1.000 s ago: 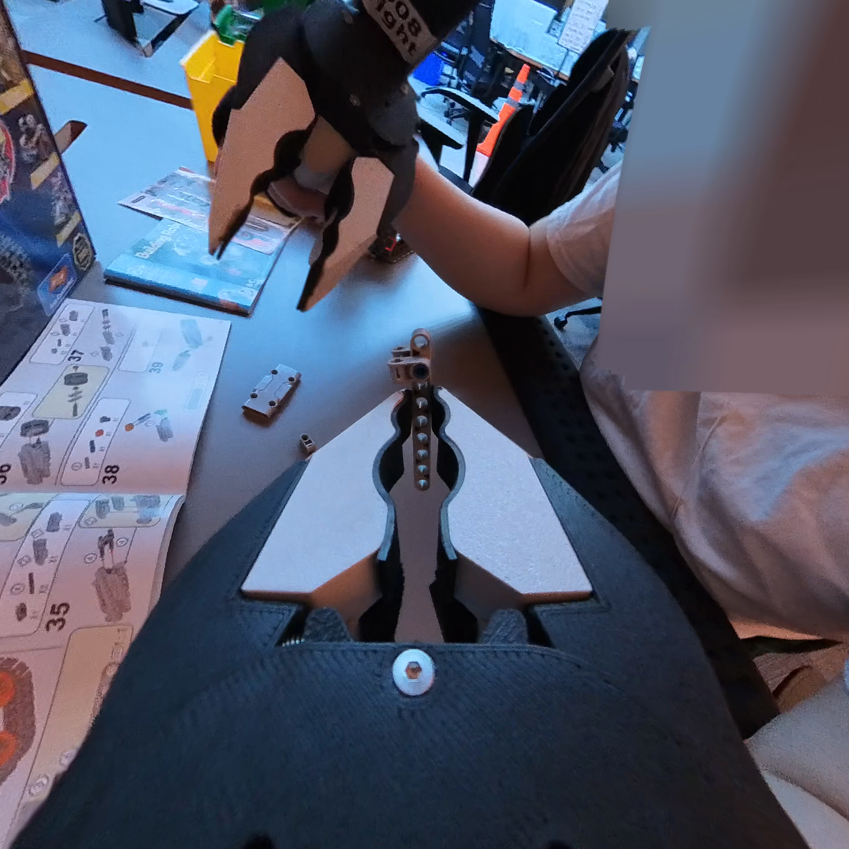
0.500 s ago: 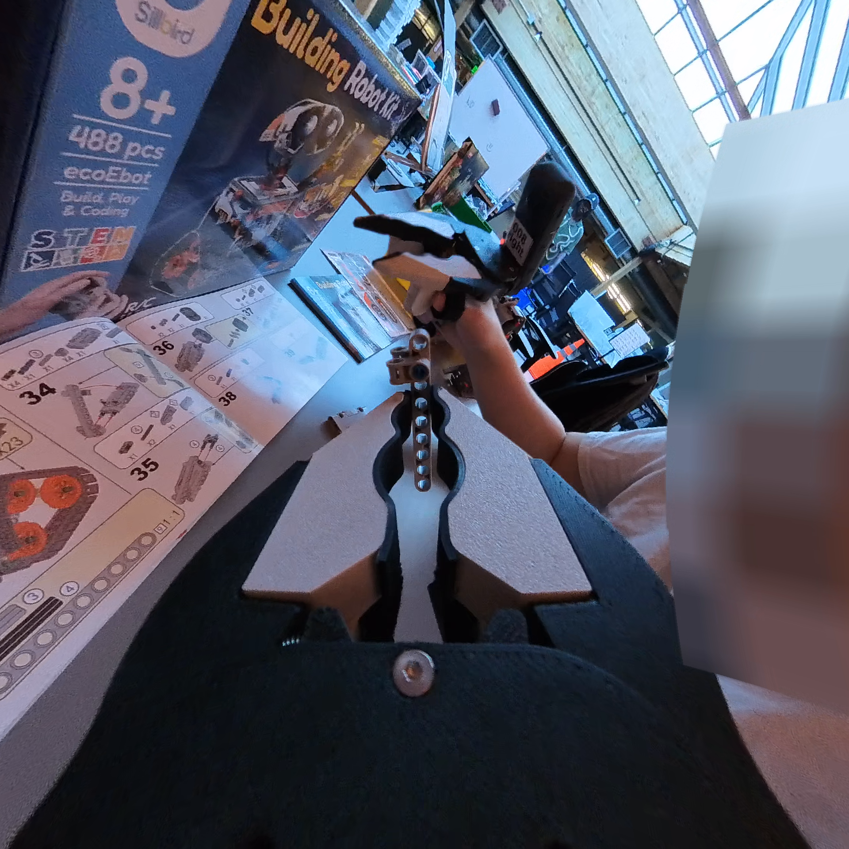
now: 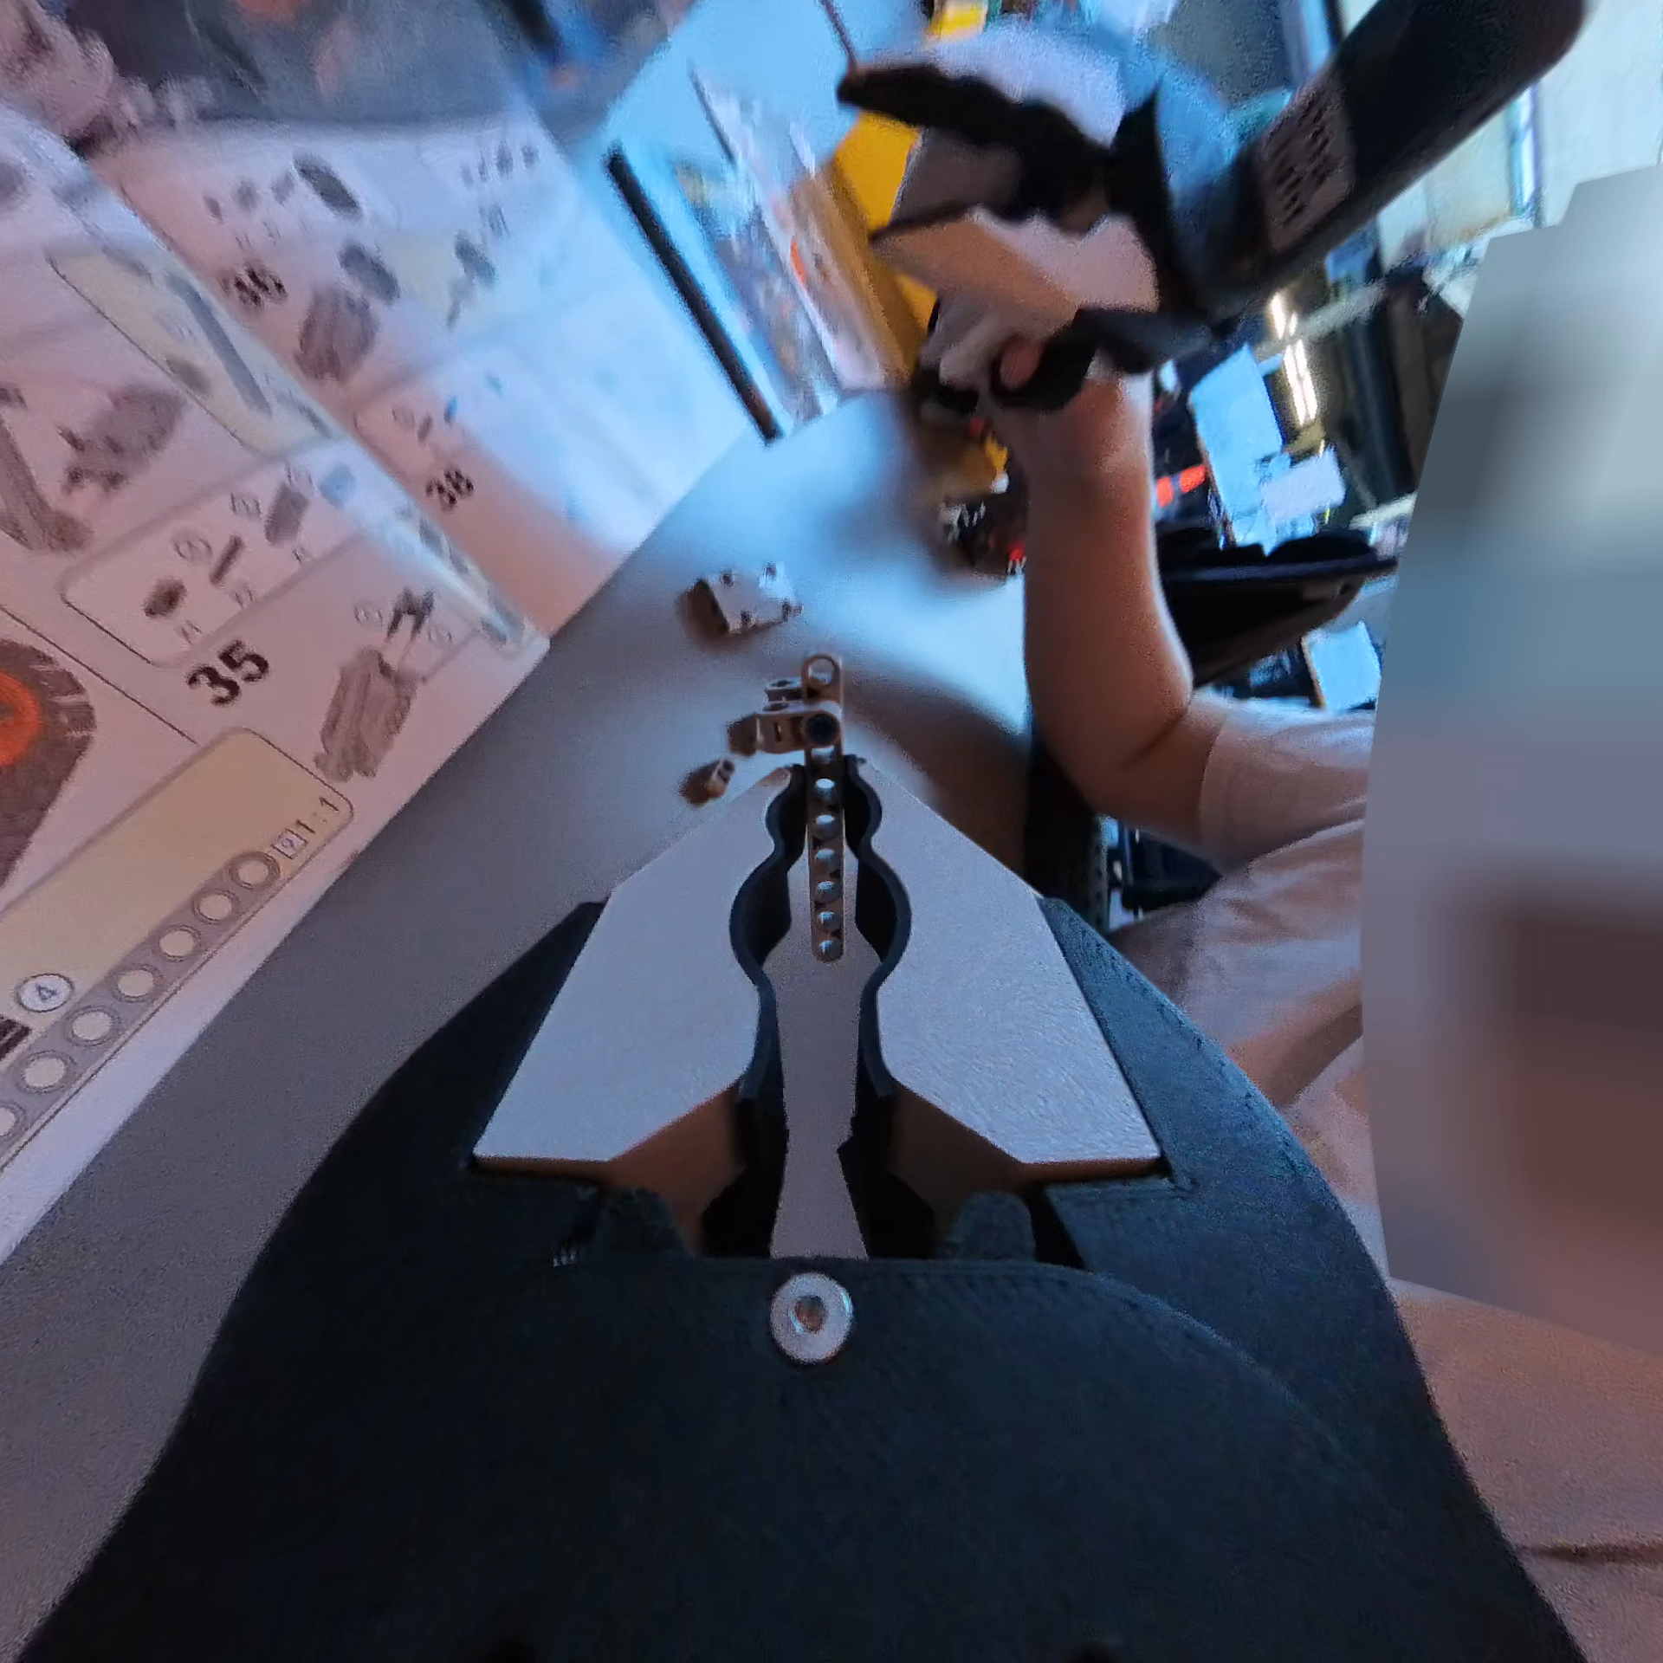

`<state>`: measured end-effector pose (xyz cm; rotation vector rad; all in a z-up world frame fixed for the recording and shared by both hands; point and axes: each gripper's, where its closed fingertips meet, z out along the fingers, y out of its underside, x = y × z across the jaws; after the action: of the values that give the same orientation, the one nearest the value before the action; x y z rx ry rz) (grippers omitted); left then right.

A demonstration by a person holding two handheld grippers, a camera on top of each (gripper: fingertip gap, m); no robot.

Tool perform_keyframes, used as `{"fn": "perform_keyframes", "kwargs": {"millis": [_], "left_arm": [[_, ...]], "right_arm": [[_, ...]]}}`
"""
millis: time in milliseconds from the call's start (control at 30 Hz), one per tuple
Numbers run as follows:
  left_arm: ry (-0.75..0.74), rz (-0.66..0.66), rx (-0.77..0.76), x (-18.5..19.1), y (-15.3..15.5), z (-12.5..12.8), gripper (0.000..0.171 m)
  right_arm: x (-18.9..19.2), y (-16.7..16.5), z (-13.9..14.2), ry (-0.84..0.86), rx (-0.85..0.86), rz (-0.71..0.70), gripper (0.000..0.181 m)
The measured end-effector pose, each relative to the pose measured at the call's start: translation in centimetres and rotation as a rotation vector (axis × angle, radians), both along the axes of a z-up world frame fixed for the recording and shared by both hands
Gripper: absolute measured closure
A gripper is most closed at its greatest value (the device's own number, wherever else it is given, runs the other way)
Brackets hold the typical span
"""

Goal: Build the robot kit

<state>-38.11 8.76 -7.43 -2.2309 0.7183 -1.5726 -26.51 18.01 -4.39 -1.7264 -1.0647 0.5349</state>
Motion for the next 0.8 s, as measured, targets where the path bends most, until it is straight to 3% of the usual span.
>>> {"fn": "perform_keyframes", "kwargs": {"millis": [133, 233, 300, 433, 567, 800], "left_arm": [[0.064, -0.105, -0.074, 0.5, -1.5, -2.7, 0.166], [0.087, -0.15, -0.109, 0.8, -2.2, -3.8, 0.166], [0.091, -0.162, -0.118, 1.0, -2.3, -4.1, 0.166], [0.044, -0.166, -0.154, 1.4, -2.5, -3.8, 0.167], [-0.069, -0.167, -0.221, 2.0, -2.5, -2.3, 0.167], [-0.155, -0.156, -0.231, 2.6, -2.4, -0.4, 0.167]], "right_arm": [[0.1, 0.1, -2.8, -0.165, -0.023, -0.02, 0.149], [-1.0, -0.6, -3.2, -0.144, -0.056, 0.029, 0.149], [-2.8, -2.6, -2.8, -0.066, -0.108, 0.151, 0.15], [-6.7, -10.0, -2.9, 0.014, -0.172, 0.566, 0.148], [-8.8, -9.6, -5.5, -0.109, -0.08, 0.506, 0.144], [-10.1, -9.2, -4.1, -0.011, -0.022, 0.448, 0.162]]}}
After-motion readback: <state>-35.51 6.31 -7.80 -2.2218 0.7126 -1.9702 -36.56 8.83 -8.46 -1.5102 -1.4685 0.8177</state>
